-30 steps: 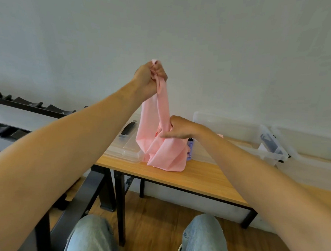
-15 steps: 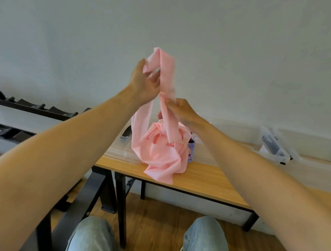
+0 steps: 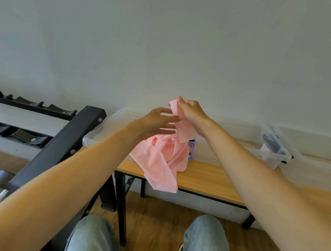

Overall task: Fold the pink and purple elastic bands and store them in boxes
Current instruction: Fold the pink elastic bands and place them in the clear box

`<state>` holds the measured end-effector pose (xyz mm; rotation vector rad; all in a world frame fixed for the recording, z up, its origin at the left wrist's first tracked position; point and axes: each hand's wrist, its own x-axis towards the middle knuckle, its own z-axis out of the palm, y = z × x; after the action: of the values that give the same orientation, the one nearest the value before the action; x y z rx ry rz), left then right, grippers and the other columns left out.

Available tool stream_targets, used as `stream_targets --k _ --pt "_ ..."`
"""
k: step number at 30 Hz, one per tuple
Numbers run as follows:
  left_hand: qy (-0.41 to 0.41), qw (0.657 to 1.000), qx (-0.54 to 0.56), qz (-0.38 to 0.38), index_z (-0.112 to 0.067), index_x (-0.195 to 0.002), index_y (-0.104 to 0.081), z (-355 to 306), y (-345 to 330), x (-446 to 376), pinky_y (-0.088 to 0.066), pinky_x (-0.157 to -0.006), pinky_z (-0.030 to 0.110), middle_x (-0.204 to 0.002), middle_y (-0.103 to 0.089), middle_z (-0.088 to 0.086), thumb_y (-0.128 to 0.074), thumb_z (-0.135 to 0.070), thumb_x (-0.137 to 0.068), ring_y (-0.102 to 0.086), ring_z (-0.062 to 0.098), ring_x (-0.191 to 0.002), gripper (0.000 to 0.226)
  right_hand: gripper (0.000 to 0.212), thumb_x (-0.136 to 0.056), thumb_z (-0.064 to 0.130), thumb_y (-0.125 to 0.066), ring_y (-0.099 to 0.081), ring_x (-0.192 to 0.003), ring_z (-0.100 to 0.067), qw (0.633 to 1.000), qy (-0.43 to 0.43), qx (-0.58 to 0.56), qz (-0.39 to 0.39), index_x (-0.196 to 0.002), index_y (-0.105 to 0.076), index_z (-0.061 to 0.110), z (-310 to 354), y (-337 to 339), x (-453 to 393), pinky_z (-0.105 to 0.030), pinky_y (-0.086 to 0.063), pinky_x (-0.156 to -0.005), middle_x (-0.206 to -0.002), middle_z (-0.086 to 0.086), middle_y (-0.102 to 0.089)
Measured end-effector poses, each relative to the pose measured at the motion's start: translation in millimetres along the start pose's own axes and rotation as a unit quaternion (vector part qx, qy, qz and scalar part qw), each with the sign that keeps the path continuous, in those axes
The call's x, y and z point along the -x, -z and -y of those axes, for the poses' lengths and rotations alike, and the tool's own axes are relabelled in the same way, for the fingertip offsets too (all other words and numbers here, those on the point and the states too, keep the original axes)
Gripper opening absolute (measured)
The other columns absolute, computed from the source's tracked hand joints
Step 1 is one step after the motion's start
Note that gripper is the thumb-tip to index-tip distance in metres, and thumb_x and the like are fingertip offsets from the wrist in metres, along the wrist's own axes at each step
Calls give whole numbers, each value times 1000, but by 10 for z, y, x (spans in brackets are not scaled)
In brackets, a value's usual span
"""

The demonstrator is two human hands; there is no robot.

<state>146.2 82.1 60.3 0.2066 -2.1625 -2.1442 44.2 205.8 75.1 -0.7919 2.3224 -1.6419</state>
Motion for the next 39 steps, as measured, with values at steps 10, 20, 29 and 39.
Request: stream_targets --k 10,20,29,39 --pt "-31 994 88 -62 -2 -130 -64 347 -107 115 -62 -85 36 -124 -71 18 -51 -12 -107 -72 26 -104 29 44 -95 47 -71 -70 -74 -17 990 21 135 37 -89 -73 4 -59 88 337 -28 -53 -59 -87 -9 -74" --pt "13 974 220 -55 -4 -132 -62 685 -57 182 -57 -99 47 -129 -70 18 -58 -23 -104 -66 33 -122 34 6 -86 22 -85 -63 -64 2 993 87 72 -41 -88 -80 18 -354 -41 602 -15 -49 -59 -74 9 -71" --pt "30 927 373 -3 -3 -139 -53 834 -47 496 -60 -88 42 -140 -61 20 -75 -13 -89 -66 31 -119 56 13 -105 29 -59 -75 -72 -17 993 61 -38 -89 -99 -65 19 -419 -167 961 -38 -61 -53 -91 1 -73" --pt "-91 959 253 -89 -26 -140 -55 972 -115 1044 -62 -82 35 -135 -67 4 -71 5 -85 -70 28 -115 64 14 -109 32 -48 -74 -84 -26 982 5 -134 -136 -112 -52 19 -698 -209 1358 -31 -55 -47 -105 -14 -69"
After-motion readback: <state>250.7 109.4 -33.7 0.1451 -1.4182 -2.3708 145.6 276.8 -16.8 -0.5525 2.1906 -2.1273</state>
